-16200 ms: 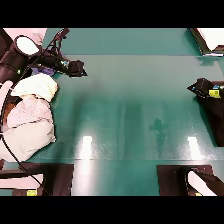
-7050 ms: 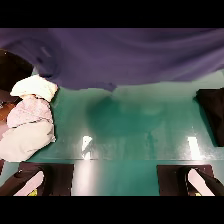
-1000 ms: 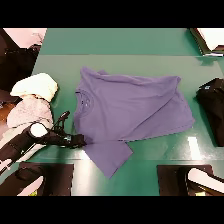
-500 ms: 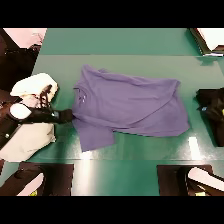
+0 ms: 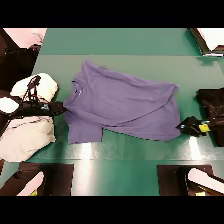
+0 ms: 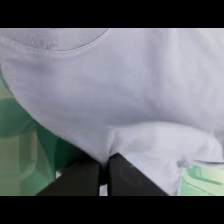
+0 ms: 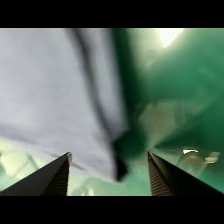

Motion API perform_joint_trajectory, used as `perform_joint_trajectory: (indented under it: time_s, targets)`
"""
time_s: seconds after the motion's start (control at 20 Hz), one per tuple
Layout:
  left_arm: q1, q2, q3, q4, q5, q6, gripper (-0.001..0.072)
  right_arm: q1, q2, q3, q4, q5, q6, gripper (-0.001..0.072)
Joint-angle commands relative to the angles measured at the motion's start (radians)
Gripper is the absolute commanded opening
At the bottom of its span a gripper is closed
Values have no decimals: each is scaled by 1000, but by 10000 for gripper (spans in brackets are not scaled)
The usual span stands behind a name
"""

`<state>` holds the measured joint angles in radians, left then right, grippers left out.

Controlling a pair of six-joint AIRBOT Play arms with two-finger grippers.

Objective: Fold the shirts.

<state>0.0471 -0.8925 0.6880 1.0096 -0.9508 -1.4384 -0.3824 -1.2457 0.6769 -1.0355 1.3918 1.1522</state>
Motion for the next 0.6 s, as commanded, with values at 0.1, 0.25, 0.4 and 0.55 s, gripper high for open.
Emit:
perform_joint_trajectory:
  time_s: [0.1,0.25,0.4,0.55]
  targets:
    - [5,-1,3,2,-23,6,25,144,8,-40,-14,-9,2,432]
    - [5,-1,3,2,-40,6,25,150,50,-40,-21,30,18,383]
    - [5,-1,3,2,-45,6,25,143,137,-40,-120,39,37,291]
    - [5,-1,3,2,-49,6,25,144,188,-40,-140,63,36,14]
